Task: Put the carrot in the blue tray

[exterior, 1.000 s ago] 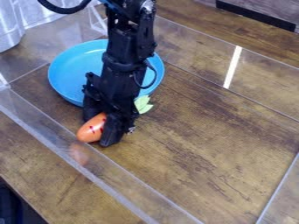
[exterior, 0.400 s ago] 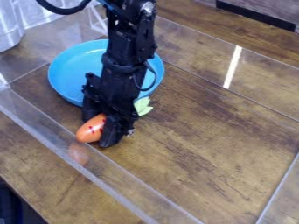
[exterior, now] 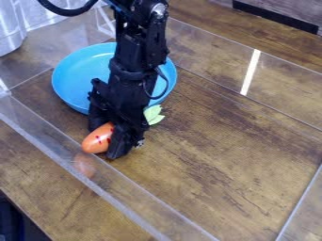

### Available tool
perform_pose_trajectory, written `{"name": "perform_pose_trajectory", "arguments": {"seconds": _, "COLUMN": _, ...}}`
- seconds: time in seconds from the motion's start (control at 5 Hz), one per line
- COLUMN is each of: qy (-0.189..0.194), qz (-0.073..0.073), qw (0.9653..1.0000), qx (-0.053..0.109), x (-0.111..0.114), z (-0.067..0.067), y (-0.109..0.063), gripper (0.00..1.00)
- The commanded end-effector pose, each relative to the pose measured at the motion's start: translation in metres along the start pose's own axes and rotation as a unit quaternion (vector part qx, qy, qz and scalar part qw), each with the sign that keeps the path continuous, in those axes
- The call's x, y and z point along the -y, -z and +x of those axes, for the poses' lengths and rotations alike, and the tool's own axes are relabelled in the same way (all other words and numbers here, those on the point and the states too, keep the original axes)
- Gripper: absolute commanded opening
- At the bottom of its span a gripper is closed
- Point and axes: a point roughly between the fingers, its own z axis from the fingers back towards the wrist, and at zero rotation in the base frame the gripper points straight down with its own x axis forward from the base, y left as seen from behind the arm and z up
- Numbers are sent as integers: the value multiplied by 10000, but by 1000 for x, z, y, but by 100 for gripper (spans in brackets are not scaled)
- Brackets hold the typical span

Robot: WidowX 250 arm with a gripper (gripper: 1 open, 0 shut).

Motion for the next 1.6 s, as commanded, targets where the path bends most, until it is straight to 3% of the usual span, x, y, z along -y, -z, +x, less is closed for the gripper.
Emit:
{"name": "perform_pose_trajectory", "arguments": {"seconds": 0.0, "qy": -19, "qz": 78, "qw": 9999, "qx": 134, "x": 1, "z": -2, "y": -6, "gripper": 0}}
{"name": "perform_pose_trajectory", "arguments": {"seconds": 1.4, "qy": 40, "qz": 159, "qw": 9999, "qx": 55, "x": -2, "z": -6, "y": -21, "gripper": 0}}
